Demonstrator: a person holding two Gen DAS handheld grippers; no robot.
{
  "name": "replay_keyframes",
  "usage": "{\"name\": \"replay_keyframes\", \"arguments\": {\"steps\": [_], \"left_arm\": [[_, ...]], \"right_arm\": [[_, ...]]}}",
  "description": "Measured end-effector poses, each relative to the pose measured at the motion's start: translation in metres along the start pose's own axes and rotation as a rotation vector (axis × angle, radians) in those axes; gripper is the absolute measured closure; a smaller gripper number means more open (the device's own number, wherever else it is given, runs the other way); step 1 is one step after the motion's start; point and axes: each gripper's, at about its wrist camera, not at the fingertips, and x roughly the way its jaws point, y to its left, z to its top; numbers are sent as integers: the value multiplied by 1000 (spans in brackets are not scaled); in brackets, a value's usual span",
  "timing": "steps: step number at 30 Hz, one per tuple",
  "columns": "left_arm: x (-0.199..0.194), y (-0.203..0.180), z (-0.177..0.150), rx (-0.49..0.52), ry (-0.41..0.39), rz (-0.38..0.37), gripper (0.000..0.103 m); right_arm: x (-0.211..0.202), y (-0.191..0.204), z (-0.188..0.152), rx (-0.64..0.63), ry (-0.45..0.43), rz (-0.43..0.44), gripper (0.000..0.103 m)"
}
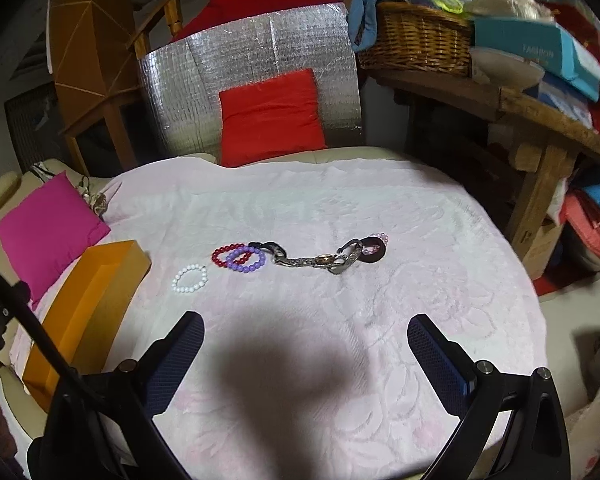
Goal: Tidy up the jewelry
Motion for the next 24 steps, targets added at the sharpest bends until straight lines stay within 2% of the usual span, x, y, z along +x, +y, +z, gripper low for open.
{"name": "replay_keyframes", "arguments": {"steps": [2,6,7,11,15,20,24], "left_arm": [[22,7,-4,-20,28,-7,0],[57,7,-10,-18,57,-3,0],[65,2,-10,1,64,-2,0],[96,-25,0,62,71,-33,0],[135,-52,16,96,95,-94,0],[175,-73,20,113,142,-151,0],[191,-81,19,101,191,-194,0]], "right_arm": [[17,-20,2,40,20,18,1],[54,-57,12,132,68,95,14],[62,-65,15,158,79,108,19],[96,-96,23,280,129,178,28],[128,-120,27,386,166,230,41],[159,-131,30,460,211,281,46],[187,-127,39,496,244,318,46]]}}
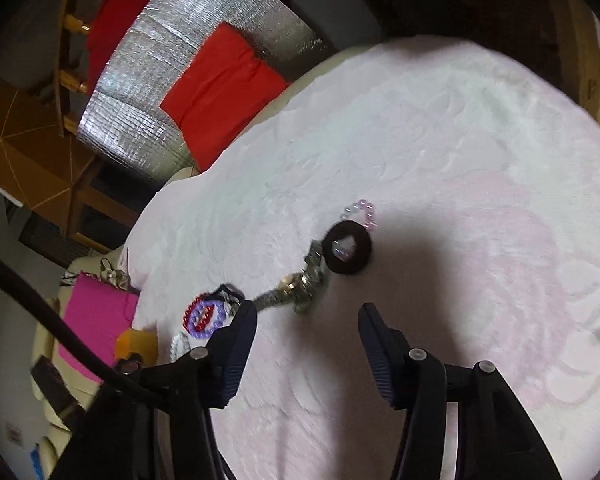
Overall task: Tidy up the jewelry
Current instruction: 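Move right tool toward black hair tie while left tool moves toward gold watch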
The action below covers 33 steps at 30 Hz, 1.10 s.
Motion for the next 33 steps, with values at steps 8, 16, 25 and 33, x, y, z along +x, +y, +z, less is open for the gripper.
{"name": "replay_keyframes", "arguments": {"steps": [8,16,25,33], "left_arm": [[19,-24,4,88,21,-51,12],[28,-43,4,127,51,-131,30],[23,-85,1,234,-5,-184,30],[31,-151,8,446,-47,-246,30]], "right_arm": [[54,2,16,116,58,-36,78],[40,3,19,101,6,-50,91],[-10,-19,20,156,-73,40,91],[-39,-39,28,222,-133,58,91]]}}
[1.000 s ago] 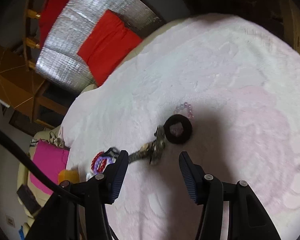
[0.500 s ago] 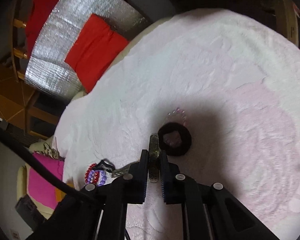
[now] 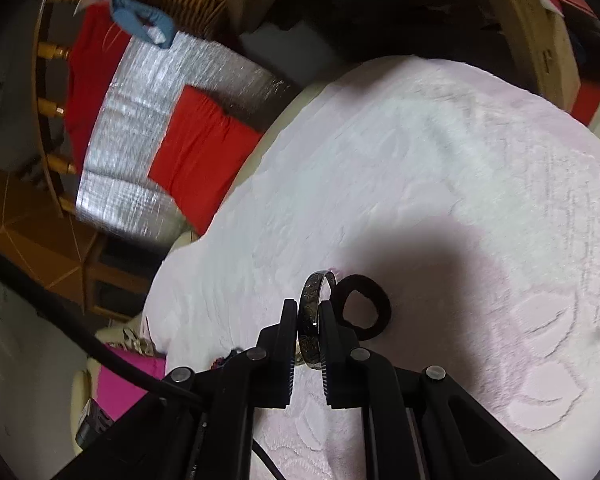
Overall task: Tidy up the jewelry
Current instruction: 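Move right tool toward black hair tie while left tool moves toward gold watch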
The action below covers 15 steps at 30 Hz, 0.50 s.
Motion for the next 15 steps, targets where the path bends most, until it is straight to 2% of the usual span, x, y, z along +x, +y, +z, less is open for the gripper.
{"name": "replay_keyframes", "arguments": {"steps": [6,10,12,13,14,15], "left_arm": [[34,-25,12,121,95,-138,30],[47,-34,10,147,147,-165,30],[56,-38,7,150,172,-187,38],[60,-39,5,152,185,-195,48],[64,-41,4,153,203,-201,54],[64,-42,4,150,191,-211,55]], "right_arm": [[-11,-8,7,25,-25,-13,92],[-13,-11,12,47,-41,-7,92],[-9,-10,12,42,-28,-14,92],[-7,-9,12,40,-16,-20,92],[-5,-10,11,43,-3,-22,92],[-5,-12,10,45,2,-23,92]]}}
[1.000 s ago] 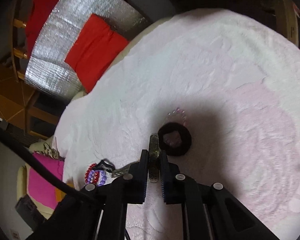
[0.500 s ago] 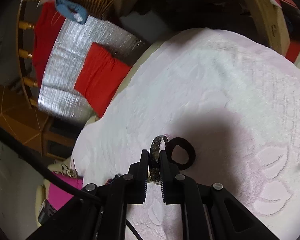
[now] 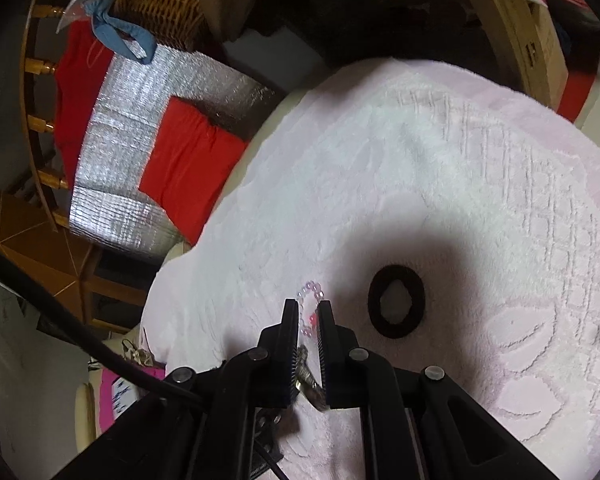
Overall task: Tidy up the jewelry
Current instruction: 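Move right tool toward black hair tie while left tool moves toward gold watch, then grasp black hair tie with right tool while left tool grasps gold watch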
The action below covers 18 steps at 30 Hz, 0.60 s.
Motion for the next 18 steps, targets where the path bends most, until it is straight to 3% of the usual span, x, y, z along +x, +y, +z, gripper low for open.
{"name": "replay_keyframes", "arguments": {"steps": [6,8,12,15,18], "left_arm": [[3,-2,1,-1,-21,-47,70],[3,-4,2,-1,-25,-45,83],[0,2,2,-41,-28,-45,91],[-9,11,2,-85,-55,-38,99],[-23,16,0,-118,-84,-36,99]], "right_arm": [[-7,-9,4,-18,-8,-34,90],[-7,-16,6,8,7,-40,89],[-7,-20,10,-2,22,-57,88],[-6,-26,12,5,38,-81,79],[-7,-34,16,21,17,-135,58]]}}
